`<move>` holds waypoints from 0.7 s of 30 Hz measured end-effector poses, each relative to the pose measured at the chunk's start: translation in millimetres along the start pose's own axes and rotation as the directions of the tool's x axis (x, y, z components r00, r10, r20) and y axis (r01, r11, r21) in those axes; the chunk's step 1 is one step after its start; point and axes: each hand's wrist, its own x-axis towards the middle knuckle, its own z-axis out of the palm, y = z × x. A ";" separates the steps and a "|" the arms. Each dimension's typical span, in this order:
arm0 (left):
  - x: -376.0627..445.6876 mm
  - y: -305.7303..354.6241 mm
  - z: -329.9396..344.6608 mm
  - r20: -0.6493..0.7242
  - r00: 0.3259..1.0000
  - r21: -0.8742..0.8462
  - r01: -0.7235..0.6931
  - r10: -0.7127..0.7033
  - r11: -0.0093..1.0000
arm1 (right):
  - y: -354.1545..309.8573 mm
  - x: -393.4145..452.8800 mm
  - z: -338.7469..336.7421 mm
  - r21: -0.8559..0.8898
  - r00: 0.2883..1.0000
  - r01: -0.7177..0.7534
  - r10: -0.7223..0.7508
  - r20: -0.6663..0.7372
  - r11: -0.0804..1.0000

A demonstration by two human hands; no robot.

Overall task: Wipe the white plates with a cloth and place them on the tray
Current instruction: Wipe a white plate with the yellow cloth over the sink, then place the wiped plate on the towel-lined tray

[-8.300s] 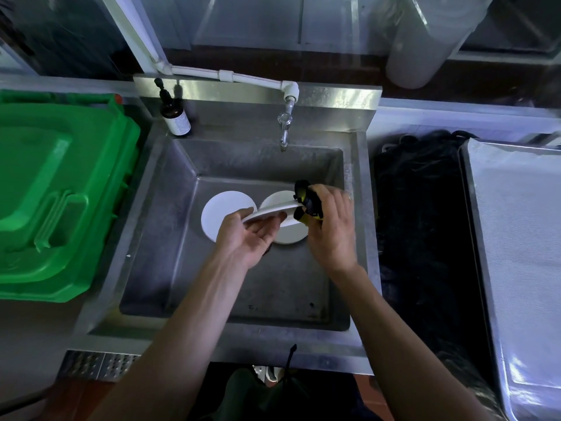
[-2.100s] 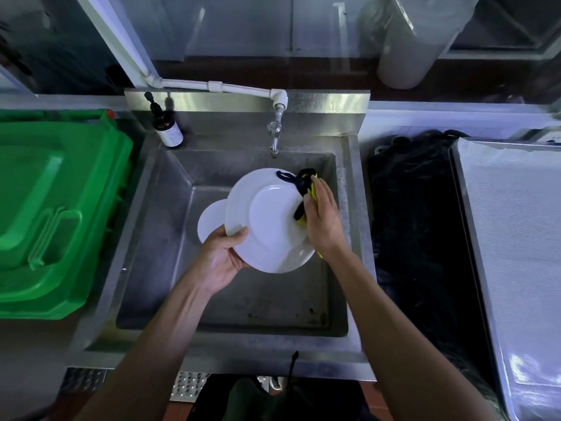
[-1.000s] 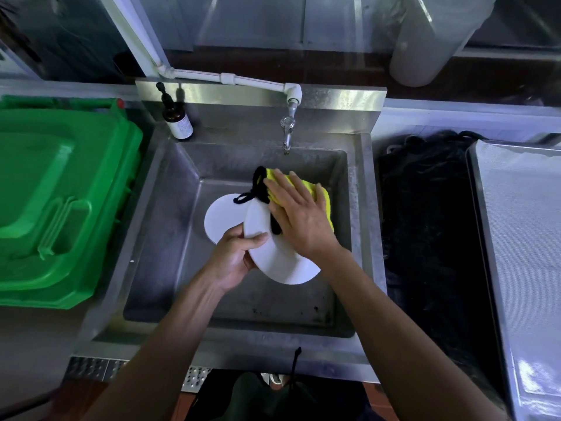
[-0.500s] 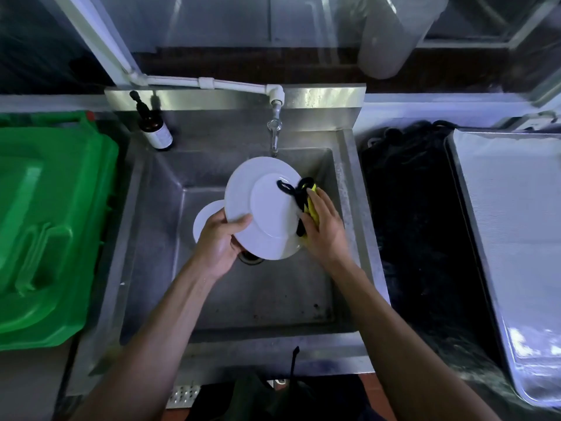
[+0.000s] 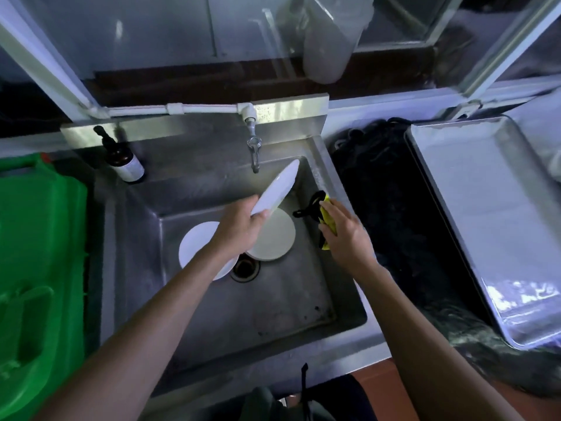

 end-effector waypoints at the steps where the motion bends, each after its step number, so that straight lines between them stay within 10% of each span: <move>1: 3.0 2.3 2.1 0.001 0.999 0.064 -0.041 0.041 0.997 | 3.5 -0.5 -6.2 -0.015 1.000 -0.010 0.010 -0.015 1.000; 7: 21.8 28.2 29.8 0.096 0.967 0.405 -0.255 0.237 0.878 | 35.6 -2.2 -46.6 -0.012 0.993 -0.039 0.037 -0.108 0.999; 21: 98.7 179.2 206.7 0.326 0.827 0.525 -0.562 0.459 0.640 | 216.0 -3.6 -187.7 0.004 0.952 -0.140 0.136 -0.274 0.990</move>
